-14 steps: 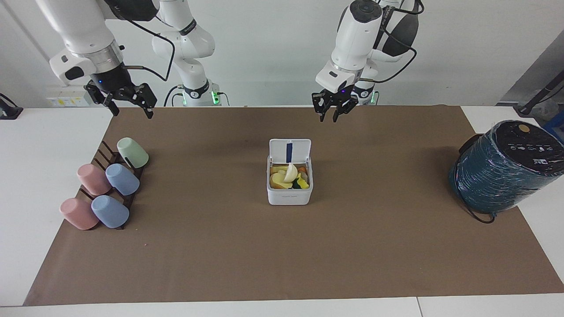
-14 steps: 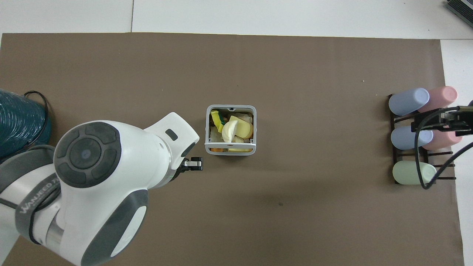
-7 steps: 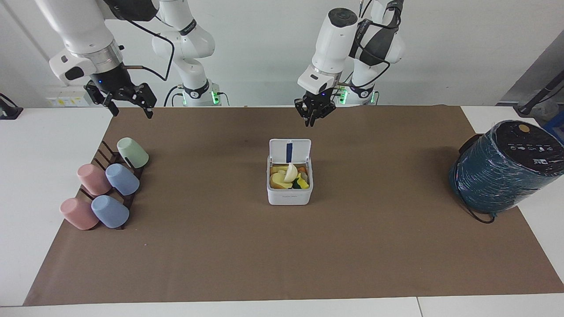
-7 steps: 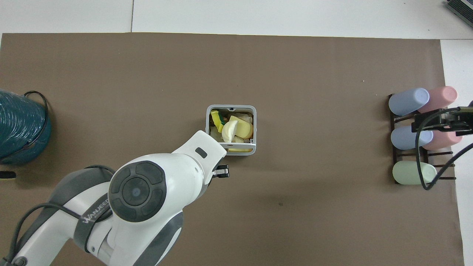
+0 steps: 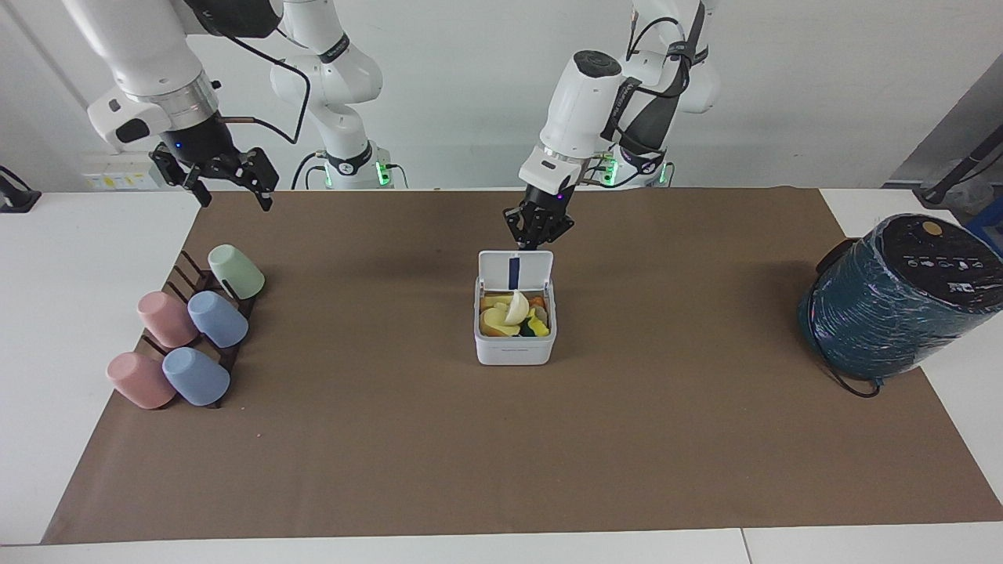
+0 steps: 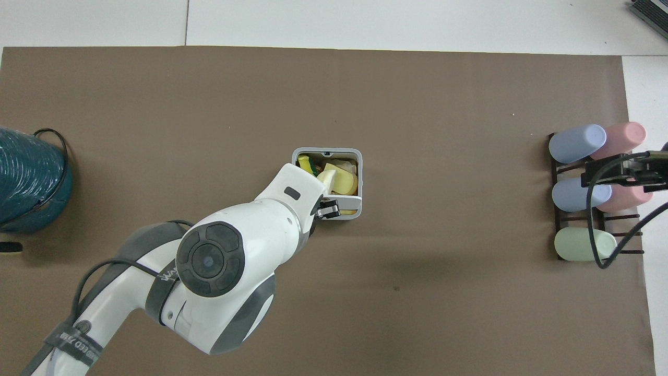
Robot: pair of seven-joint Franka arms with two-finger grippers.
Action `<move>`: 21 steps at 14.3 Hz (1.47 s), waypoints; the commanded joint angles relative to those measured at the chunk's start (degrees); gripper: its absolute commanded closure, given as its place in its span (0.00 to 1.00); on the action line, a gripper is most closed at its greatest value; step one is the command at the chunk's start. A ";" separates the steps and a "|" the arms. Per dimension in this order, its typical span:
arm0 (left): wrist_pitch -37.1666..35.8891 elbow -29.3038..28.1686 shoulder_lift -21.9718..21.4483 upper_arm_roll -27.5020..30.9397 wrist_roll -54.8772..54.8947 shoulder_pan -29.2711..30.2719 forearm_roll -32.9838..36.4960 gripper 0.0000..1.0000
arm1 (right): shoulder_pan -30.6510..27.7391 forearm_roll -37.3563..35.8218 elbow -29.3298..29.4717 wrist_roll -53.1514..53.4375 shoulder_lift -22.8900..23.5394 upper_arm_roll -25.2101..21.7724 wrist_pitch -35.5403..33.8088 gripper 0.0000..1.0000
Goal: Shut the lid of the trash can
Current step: 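Push the lid down over the can opening with the left gripper, then lift the left gripper away from the closed lid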
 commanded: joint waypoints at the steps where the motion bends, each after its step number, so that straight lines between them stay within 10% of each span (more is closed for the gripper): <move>1: 7.35 0.24 3.09 0.19 -1.58 0.73 -1.28 0.87 | -0.80 -0.36 -0.95 -1.89 -0.73 0.31 0.13 0.00; 21: 18.54 4.90 15.67 0.10 -1.14 2.76 -2.87 0.96 | -0.80 -0.36 -1.48 -1.98 -0.99 0.31 0.13 0.00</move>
